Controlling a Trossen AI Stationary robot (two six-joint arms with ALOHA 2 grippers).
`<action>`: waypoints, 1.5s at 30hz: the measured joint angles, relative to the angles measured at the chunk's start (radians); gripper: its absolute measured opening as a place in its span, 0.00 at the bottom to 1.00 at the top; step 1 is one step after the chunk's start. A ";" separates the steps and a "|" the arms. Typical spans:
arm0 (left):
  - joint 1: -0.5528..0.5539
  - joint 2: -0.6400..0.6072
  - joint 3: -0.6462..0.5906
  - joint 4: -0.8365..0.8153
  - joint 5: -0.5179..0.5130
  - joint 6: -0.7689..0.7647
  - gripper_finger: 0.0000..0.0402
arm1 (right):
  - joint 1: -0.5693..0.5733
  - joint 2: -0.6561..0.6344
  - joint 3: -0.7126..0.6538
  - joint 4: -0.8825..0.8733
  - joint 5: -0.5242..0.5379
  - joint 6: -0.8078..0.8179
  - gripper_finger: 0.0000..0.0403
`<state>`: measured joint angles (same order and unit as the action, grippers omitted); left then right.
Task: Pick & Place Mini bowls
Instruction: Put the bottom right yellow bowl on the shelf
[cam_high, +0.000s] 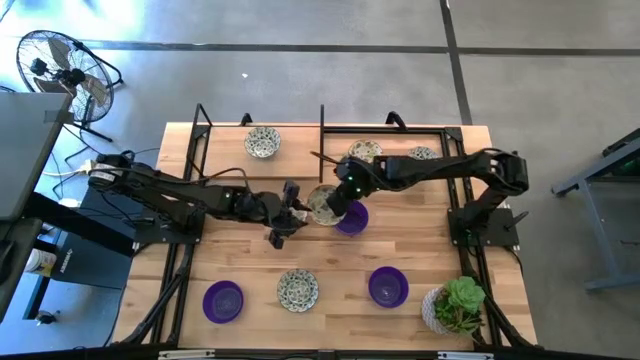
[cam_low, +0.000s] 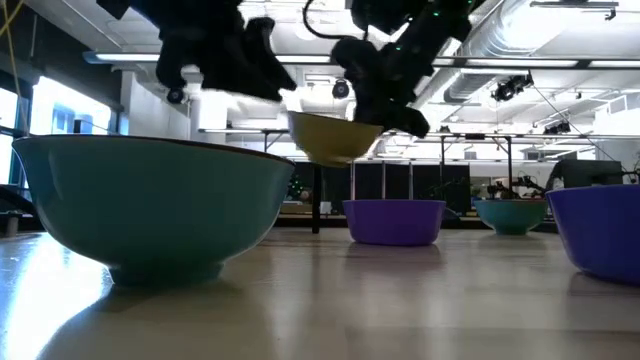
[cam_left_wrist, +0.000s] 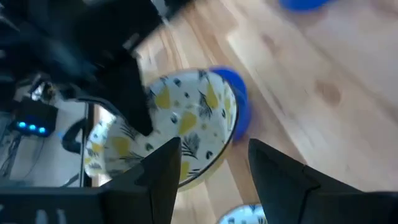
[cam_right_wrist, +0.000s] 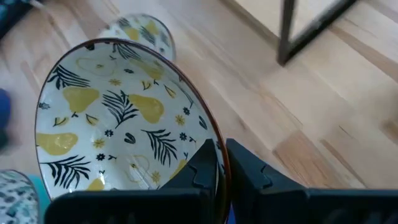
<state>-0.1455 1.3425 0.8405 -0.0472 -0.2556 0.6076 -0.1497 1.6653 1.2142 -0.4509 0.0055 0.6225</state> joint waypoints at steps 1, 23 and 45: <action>0.000 0.014 0.008 -0.012 -0.004 0.001 0.45 | -0.002 0.007 0.008 0.003 -0.006 -0.003 0.05; -0.007 0.138 0.172 -0.256 -0.092 0.073 0.33 | -0.015 0.050 0.043 0.063 -0.078 -0.062 0.05; -0.008 0.138 0.184 -0.352 -0.095 0.072 0.11 | -0.016 0.049 0.043 0.126 -0.113 -0.076 0.08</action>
<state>-0.1532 1.4807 1.0245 -0.3993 -0.3504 0.6798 -0.1654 1.7145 1.2575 -0.3244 -0.1071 0.5465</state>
